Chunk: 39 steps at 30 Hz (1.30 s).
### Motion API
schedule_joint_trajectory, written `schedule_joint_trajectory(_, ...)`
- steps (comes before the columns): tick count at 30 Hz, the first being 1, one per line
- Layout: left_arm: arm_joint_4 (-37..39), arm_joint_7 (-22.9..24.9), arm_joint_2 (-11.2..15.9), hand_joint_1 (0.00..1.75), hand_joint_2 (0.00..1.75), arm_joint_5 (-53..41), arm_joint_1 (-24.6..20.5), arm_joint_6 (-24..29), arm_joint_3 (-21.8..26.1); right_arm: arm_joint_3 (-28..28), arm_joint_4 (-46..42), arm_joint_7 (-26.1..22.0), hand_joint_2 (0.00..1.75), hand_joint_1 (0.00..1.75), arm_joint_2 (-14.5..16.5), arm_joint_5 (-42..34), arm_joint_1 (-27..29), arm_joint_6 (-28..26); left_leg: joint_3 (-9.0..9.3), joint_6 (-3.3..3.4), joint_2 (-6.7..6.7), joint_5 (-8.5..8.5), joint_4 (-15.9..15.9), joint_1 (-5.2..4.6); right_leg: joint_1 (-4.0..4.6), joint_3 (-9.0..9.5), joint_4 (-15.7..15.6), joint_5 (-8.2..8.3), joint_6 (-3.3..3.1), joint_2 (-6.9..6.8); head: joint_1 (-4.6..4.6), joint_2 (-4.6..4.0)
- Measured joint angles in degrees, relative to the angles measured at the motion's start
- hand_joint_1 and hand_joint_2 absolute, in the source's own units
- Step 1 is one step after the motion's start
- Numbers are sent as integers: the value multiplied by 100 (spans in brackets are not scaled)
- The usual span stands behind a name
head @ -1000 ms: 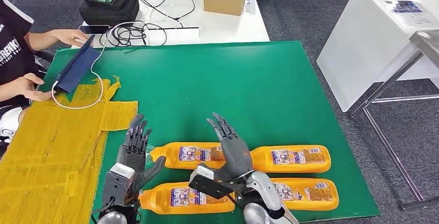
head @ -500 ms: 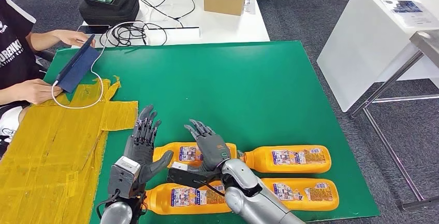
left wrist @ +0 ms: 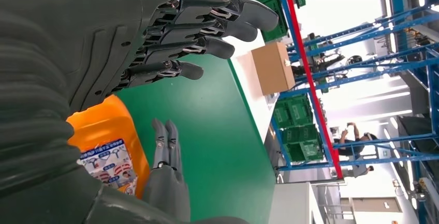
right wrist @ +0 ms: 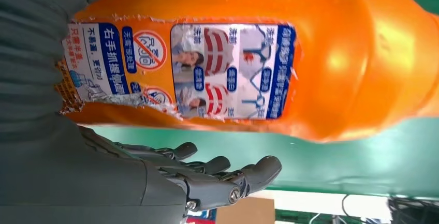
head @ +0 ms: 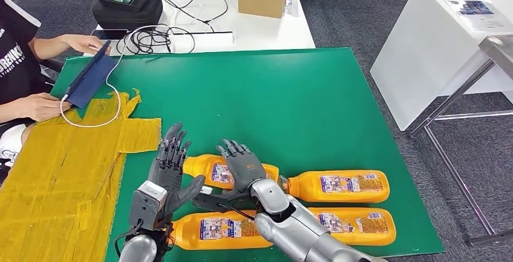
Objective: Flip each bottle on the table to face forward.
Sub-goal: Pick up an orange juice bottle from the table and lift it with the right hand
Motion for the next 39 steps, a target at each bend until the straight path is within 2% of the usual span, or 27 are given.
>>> schedule_joint_trajectory(3,0,23,-10,0,175,-13,10,27,3,74,51,153,175,148,33,148,-23,35,0,0,0,0,0,0,0,1,0,0,0,0,0,0)
schedule_joint_trajectory(4,0,25,-14,0,175,-21,16,31,4,89,54,182,175,154,41,174,-23,42,0,0,1,0,0,0,0,1,0,0,0,0,-1,0)
schedule_joint_trajectory(10,0,33,-34,0,175,-70,64,35,21,91,27,246,175,170,50,114,-12,44,0,0,-1,0,0,0,0,0,0,0,0,0,0,0)
schedule_joint_trajectory(26,0,37,-48,0,175,-72,75,24,27,-283,-2,-42,175,174,48,-454,-4,93,1,0,-1,0,0,0,0,1,0,0,0,0,-1,0)
schedule_joint_trajectory(33,0,39,-48,0,175,-74,99,17,28,-539,-179,-33,175,175,25,-533,139,-540,-1,0,-1,0,1,-1,0,0,0,0,0,0,-1,0)
schedule_joint_trajectory(37,-1,42,-48,0,175,-74,106,17,28,-628,-274,-18,175,174,9,-520,193,-608,-2,0,-2,0,1,0,0,-2,0,0,0,0,-1,0)
schedule_joint_trajectory(39,-5,42,-48,0,175,-76,114,17,28,-657,-332,91,175,175,4,-362,237,-818,-2,0,-3,0,1,0,0,-2,0,0,0,-1,0,0)
